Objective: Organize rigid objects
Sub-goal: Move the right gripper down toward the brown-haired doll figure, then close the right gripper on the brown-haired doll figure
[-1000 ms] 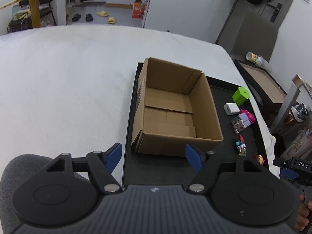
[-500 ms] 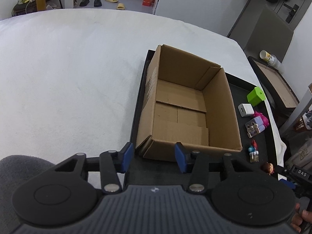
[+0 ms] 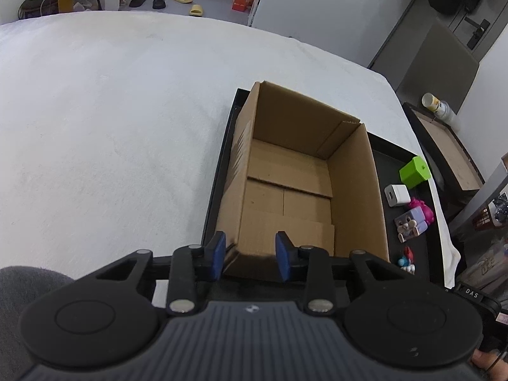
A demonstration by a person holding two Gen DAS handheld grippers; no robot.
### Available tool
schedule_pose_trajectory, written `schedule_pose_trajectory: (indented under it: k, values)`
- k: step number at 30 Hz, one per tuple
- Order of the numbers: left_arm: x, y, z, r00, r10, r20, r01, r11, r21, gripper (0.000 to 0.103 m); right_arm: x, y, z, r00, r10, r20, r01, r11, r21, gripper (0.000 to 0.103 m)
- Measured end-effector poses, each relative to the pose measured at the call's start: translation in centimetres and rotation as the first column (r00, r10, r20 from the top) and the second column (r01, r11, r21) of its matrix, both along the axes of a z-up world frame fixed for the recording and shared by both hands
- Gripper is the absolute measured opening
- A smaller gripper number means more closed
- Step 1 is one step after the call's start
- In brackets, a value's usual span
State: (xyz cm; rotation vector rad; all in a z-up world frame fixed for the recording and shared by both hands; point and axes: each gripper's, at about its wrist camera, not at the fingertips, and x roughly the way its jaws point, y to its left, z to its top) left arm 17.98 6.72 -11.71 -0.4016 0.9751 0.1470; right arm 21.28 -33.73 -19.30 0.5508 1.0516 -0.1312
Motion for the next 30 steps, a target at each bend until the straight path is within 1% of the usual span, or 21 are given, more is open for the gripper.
schedule_pose_trajectory:
  k: [3,7,9,13,14,15,18,23,25,30]
  values:
    - [0.5,0.2,-0.6,1.000,0.006,-0.011,-0.006,1.000,-0.006,0.028,0.6,0.0,-0.6,1.000,-0.013,-0.015,0.012,1.000,-0.009,0.060]
    - [0.8,0.5,-1.3,1.000,0.020,-0.015,-0.020,1.000,-0.006,0.024,1.4,-0.1,-1.5,0.999,-0.040,-0.036,0.040,0.999,-0.013,0.055]
    - [0.9,0.6,-1.4,1.000,0.024,-0.013,-0.025,1.000,-0.008,0.024,1.8,0.0,-1.9,0.998,-0.044,-0.041,0.043,0.999,-0.028,0.052]
    - [1.0,0.8,-1.7,0.999,0.028,-0.016,-0.029,1.000,-0.010,0.024,2.2,0.7,-2.1,0.999,-0.023,-0.032,0.020,0.997,-0.080,0.050]
    - [1.1,0.8,-1.7,0.999,0.030,-0.017,-0.030,0.999,-0.011,0.024,2.3,1.0,-2.1,0.999,-0.016,-0.033,0.013,0.995,-0.101,0.046]
    - [1.1,0.8,-1.8,0.999,0.032,-0.018,-0.032,0.999,-0.015,0.024,2.3,1.2,-2.1,0.999,-0.014,-0.035,0.009,0.992,-0.122,0.044]
    - [1.1,1.0,-1.8,0.999,0.035,-0.014,-0.035,0.999,-0.026,0.024,2.3,1.4,-1.9,0.999,0.003,-0.033,-0.008,0.989,-0.147,0.044]
    - [0.8,1.2,-2.0,0.999,0.046,-0.004,-0.046,0.999,-0.024,0.018,2.2,1.6,-1.6,0.999,0.021,-0.038,-0.025,0.991,-0.129,0.043]
    - [0.9,1.3,-1.9,0.999,0.048,0.000,-0.048,0.999,-0.019,0.014,2.0,1.8,-1.3,0.999,0.027,-0.034,-0.031,0.992,-0.122,0.043]
    - [1.0,1.4,-1.9,0.999,0.045,0.004,-0.045,0.999,-0.020,0.013,1.6,2.2,-0.1,0.999,0.032,-0.014,-0.034,0.994,-0.101,0.043]
